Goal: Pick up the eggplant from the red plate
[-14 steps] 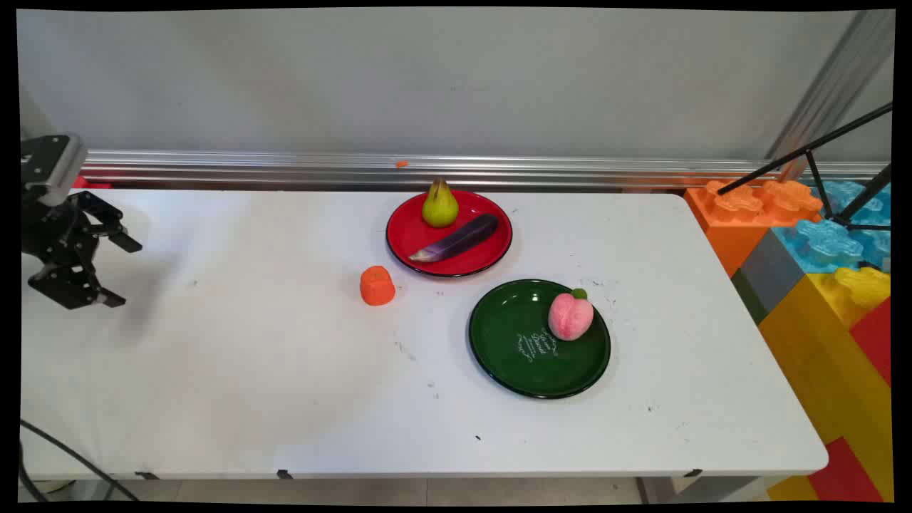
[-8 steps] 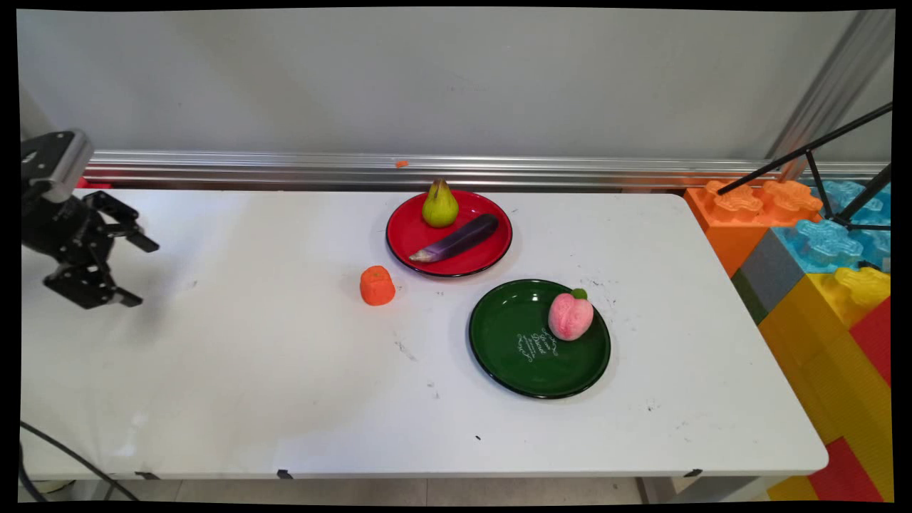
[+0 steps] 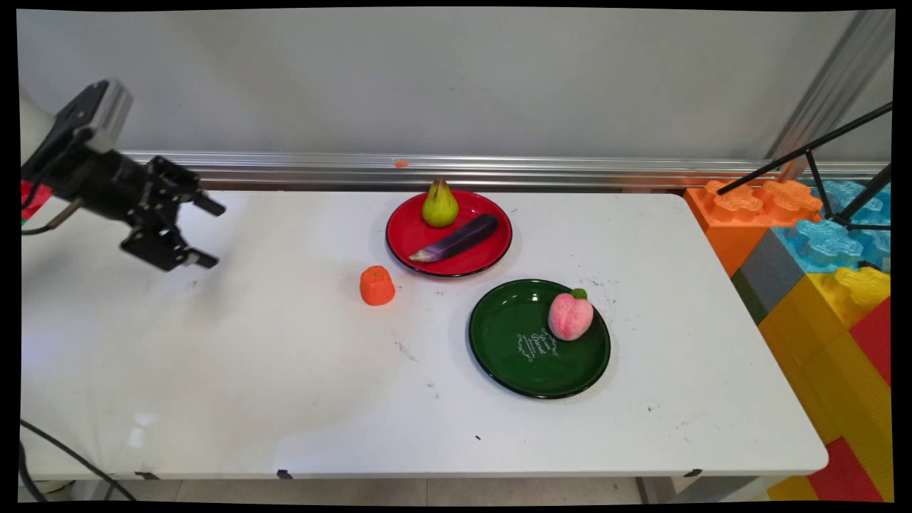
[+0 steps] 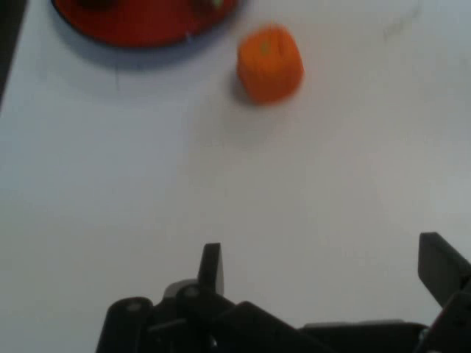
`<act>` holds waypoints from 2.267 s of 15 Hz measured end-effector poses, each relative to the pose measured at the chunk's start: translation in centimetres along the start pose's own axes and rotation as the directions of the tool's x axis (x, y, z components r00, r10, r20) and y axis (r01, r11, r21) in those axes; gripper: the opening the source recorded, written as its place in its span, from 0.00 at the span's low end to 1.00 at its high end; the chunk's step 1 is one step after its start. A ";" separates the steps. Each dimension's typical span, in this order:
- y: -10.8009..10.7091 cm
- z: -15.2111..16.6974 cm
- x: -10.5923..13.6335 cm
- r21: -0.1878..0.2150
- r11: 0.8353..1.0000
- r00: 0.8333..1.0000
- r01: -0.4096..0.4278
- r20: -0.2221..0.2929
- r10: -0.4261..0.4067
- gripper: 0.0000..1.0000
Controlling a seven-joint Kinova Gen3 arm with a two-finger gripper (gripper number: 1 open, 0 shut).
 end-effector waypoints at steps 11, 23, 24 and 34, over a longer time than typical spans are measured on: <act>-1.3 2.9 4.9 -0.025 0.974 0.957 0.227 -0.180 -0.227 1.00; -2.4 12.0 11.7 -0.047 0.931 0.897 0.361 -0.256 -0.360 1.00; -2.6 13.0 12.2 -0.045 0.929 0.894 0.367 -0.260 -0.366 1.00; -3.9 21.0 16.1 -0.001 0.923 0.891 0.385 -0.263 -0.371 1.00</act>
